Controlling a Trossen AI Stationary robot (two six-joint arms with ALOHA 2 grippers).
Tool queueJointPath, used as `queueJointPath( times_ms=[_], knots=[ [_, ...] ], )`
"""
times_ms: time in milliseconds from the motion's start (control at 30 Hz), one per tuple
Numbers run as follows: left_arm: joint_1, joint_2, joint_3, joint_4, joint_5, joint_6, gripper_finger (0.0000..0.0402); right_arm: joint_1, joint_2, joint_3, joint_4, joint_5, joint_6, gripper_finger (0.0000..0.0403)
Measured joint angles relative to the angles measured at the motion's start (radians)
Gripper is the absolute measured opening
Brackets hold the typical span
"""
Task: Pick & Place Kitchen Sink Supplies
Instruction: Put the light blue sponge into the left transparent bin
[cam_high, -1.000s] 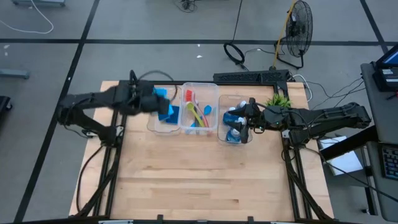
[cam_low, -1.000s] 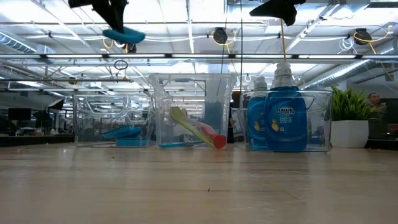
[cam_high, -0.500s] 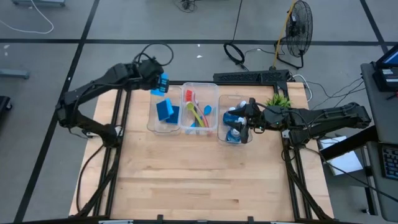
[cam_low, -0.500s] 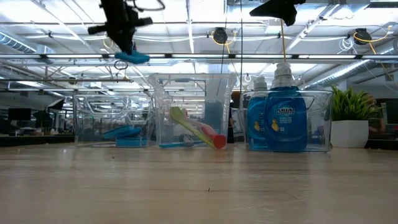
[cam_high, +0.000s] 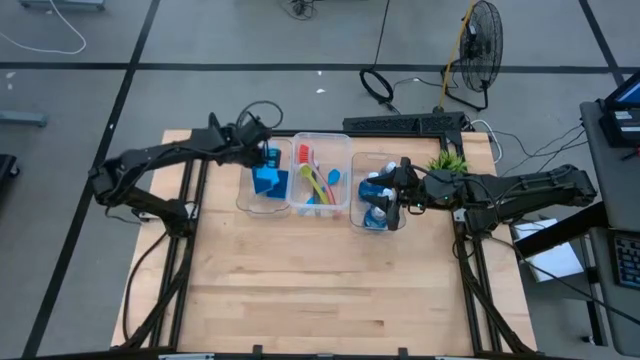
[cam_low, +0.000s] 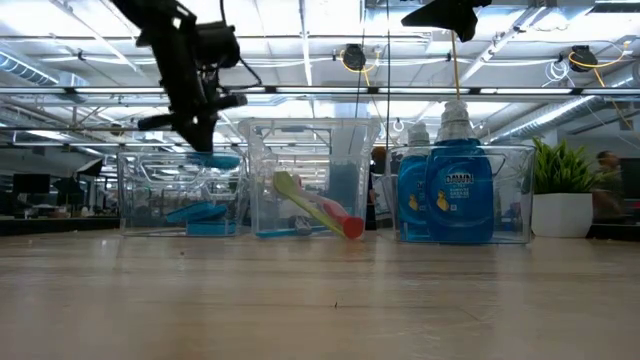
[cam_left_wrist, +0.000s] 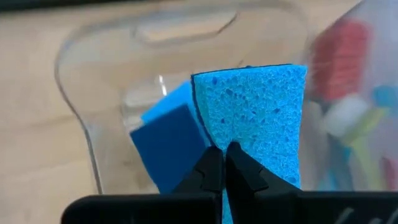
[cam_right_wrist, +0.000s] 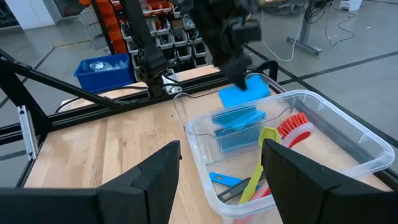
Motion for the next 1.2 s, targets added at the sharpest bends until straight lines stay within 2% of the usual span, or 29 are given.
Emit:
queueJointPath(
  times_ms=[133,500,933,1033,1200],
  knots=[
    [-0.014,0.000,-0.083,0.032,0.011,-0.042,0.0002,0.000,0.000,0.000,0.000,0.000,0.000,0.0212],
    [-0.030,0.000,-0.171,0.114,0.014,-0.089,0.0002,-0.004,0.000,0.000,0.000,0.000,0.000,0.0212],
    [-0.030,0.000,-0.179,0.124,-0.009,-0.085,0.0010,-0.004,0.000,0.000,0.000,0.000,0.001,0.0212],
    [-0.030,0.000,-0.179,0.124,-0.012,-0.077,0.0025,-0.004,0.000,0.000,0.000,0.000,0.001,0.0212],
    [-0.030,0.000,-0.179,0.124,-0.005,-0.048,0.0083,-0.005,0.000,0.000,0.000,0.000,0.001,0.0212]
  ],
)
